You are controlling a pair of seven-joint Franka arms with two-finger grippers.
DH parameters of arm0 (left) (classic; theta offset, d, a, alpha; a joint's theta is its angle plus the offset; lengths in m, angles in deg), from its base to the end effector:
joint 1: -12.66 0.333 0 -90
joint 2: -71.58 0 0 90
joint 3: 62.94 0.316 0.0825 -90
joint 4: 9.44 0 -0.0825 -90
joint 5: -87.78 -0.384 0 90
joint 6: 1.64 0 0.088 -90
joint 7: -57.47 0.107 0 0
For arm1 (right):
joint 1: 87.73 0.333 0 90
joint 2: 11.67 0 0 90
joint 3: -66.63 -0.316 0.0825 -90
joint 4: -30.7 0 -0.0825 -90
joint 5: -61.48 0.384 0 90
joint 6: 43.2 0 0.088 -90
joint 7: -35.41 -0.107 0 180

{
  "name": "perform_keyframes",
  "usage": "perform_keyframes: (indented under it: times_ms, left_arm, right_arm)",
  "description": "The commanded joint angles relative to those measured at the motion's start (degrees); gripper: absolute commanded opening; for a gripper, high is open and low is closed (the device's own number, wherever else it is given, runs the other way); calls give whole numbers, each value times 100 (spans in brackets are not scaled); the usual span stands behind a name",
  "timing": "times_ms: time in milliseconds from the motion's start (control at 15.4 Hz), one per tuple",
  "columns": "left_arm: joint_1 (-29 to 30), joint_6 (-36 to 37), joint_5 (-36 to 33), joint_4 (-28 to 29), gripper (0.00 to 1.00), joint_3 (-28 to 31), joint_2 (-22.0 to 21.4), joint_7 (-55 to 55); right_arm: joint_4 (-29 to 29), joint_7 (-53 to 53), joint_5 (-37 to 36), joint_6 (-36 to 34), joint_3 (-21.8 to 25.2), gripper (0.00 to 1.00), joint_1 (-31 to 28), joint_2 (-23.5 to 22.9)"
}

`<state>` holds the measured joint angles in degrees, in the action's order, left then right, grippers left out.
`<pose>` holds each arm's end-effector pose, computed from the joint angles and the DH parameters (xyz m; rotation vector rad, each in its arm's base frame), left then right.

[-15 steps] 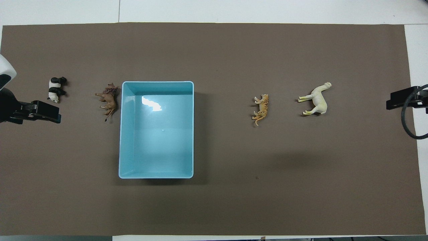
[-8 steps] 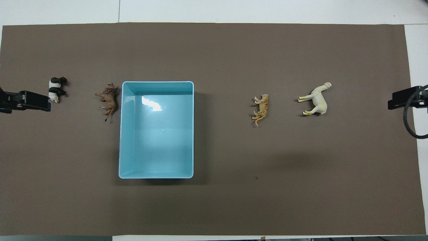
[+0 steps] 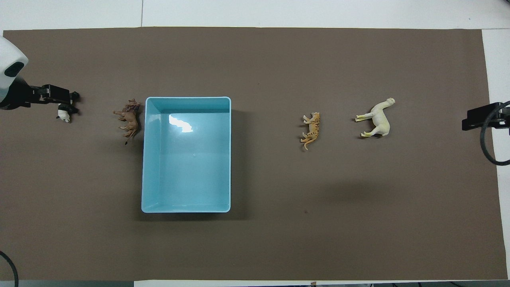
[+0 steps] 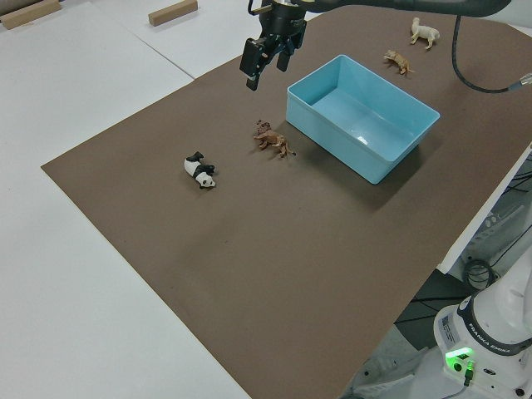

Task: Put all toys into storage box
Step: 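Move the left gripper to the black-and-white panda toy, then grasp the panda toy with the left gripper and lift it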

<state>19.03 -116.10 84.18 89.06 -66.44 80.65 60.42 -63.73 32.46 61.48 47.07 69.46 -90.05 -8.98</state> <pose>0.6214 0.0371 0.4994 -3.0809 0.0348 -0.1819 0.5369 -0.0490 0.6141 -3.1307 0.2215 0.0403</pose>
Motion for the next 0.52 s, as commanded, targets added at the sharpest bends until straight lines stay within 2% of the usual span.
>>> perform_keyframes:
  times_ms: [0, 130, 325, 455]
  left_arm:
    - [451, -793, -79, -41, 100, -37, 514, 627]
    - [645, -1496, -79, -58, 100, -45, 874, 646]
    - [638, -2104, -70, -112, 100, -45, 1472, 637]
    - [681, -2264, -52, -15, 100, -63, 1588, 655]
  right_arm:
    - [56, 92, -44, -18, 25, 100, 21, -22]
    - [56, 92, -44, -27, 25, 100, 30, -14]
    - [56, 92, -44, -36, 25, 100, 47, -14]
    - [56, 92, -44, -44, 25, 100, 47, -14]
